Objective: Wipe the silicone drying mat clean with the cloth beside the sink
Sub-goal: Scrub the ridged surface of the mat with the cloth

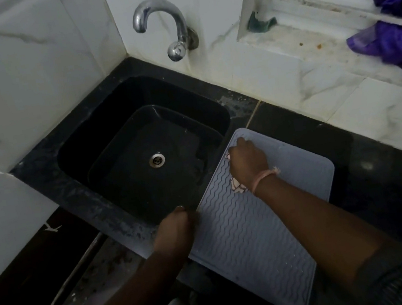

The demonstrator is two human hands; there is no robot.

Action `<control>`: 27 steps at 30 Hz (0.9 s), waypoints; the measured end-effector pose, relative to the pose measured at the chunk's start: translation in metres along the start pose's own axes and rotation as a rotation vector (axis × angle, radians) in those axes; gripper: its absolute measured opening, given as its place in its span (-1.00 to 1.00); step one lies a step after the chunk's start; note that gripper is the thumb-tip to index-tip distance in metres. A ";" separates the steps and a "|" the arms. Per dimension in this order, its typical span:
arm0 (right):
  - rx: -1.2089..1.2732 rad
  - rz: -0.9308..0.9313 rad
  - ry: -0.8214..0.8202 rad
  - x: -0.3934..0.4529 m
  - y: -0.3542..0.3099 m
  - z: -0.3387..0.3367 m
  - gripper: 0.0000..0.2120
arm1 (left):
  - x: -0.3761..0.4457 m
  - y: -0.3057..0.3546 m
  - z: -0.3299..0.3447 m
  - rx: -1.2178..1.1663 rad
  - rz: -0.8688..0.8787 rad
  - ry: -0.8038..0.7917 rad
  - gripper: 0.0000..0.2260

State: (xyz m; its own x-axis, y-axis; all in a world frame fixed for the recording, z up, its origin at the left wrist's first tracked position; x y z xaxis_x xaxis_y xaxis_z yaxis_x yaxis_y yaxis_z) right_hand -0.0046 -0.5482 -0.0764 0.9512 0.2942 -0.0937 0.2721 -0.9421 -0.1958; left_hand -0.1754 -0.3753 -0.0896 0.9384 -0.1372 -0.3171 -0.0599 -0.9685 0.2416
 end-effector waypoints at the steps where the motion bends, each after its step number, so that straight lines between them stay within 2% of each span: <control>1: -0.001 0.004 0.001 -0.003 -0.002 0.001 -0.78 | -0.005 -0.005 0.002 -0.052 -0.048 0.014 -0.73; 4: 0.019 -0.005 -0.004 -0.019 -0.014 0.004 -0.78 | -0.009 -0.014 0.003 -0.102 -0.149 0.002 -0.72; 6: 0.039 -0.052 0.010 -0.039 -0.030 0.006 -0.78 | -0.002 -0.017 0.004 -0.126 -0.151 -0.006 -0.71; 9: 0.094 -0.130 0.005 -0.083 -0.062 0.014 -0.83 | 0.007 -0.024 0.010 -0.156 -0.211 -0.067 -0.81; 12: 0.105 -0.228 -0.043 -0.118 -0.089 0.024 -0.89 | 0.011 -0.035 0.026 -0.132 -0.263 -0.092 -0.67; 15: 0.109 -0.293 -0.024 -0.118 -0.085 0.026 -0.85 | 0.006 -0.029 0.018 -0.119 -0.222 -0.094 -0.48; 21: 0.047 -0.135 0.030 -0.064 -0.040 0.015 -0.82 | -0.004 -0.024 0.004 -0.160 -0.166 -0.112 -0.74; 24: 0.025 -0.148 -0.005 -0.077 -0.058 0.017 -0.79 | -0.011 -0.028 0.002 -0.173 -0.220 -0.052 -0.74; 27: 0.058 -0.188 -0.059 -0.106 -0.083 0.021 -0.83 | -0.014 -0.033 0.001 -0.242 -0.315 -0.001 -0.87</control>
State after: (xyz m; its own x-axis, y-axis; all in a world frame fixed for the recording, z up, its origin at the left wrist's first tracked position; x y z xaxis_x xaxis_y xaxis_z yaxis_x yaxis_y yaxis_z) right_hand -0.1313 -0.4982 -0.0709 0.8739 0.4742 -0.1069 0.4332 -0.8596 -0.2709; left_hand -0.1867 -0.3413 -0.0938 0.8979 0.1584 -0.4107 0.3126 -0.8864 0.3415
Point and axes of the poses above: each hand's wrist, its own x-axis towards the middle knuckle, its own z-axis out of the palm, y = z × x, the point moved 5 cm from there along x, towards the middle knuckle, and after that the axes turned 6 degrees about x, right-handed, at the moved point
